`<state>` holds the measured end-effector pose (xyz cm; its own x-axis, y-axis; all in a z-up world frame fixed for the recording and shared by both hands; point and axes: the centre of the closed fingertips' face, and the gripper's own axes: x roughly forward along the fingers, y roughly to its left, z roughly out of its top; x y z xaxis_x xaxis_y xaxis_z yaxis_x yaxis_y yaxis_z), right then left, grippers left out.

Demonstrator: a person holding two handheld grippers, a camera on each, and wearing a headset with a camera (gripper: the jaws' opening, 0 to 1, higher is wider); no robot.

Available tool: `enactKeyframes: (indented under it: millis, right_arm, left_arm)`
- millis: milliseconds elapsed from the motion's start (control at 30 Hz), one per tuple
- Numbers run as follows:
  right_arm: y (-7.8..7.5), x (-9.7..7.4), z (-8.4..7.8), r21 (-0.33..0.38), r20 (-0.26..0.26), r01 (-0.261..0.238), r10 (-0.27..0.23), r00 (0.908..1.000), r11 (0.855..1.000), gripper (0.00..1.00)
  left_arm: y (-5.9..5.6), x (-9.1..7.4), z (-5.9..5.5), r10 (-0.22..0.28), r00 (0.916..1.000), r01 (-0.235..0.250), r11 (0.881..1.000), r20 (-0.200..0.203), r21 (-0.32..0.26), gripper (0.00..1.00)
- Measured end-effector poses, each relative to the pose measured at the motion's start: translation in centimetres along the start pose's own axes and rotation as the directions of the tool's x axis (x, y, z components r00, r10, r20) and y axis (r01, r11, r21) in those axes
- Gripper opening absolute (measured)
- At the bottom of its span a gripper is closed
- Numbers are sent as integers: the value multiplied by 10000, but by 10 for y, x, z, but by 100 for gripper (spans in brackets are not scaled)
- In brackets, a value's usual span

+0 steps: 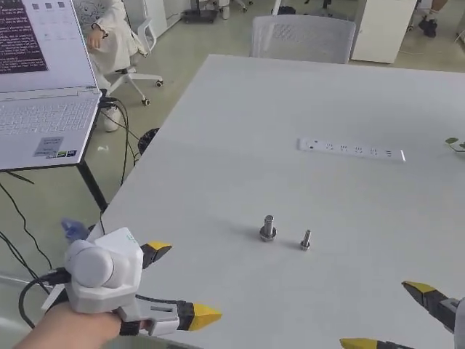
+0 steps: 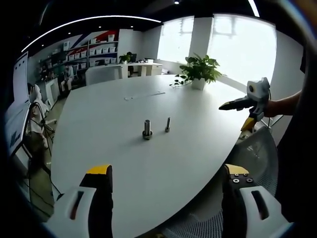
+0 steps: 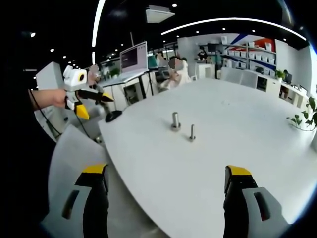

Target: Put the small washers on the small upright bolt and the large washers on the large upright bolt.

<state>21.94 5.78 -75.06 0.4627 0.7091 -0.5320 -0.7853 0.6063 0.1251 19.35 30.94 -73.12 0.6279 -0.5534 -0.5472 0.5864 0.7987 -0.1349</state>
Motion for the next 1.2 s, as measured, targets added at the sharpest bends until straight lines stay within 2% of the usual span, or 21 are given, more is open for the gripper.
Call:
enactKeyframes:
  millis: [333,700,1200]
  right_arm:
    - [-7,0,7,80,184,38,-40,9998,10000,99]
    - [-2,4,4,142,148,-107,105,9998,9998,99]
    - [-6,-1,0,139,64,-115,114,9999,9998,98]
  left_arm:
    - [0,3,3,-85,10000,85,10000,16,20,94]
    - [0,3,1,-78,9999,78,10000,-97,12,93]
    - [-4,4,3,-53,10000,53,9999,-25,121,93]
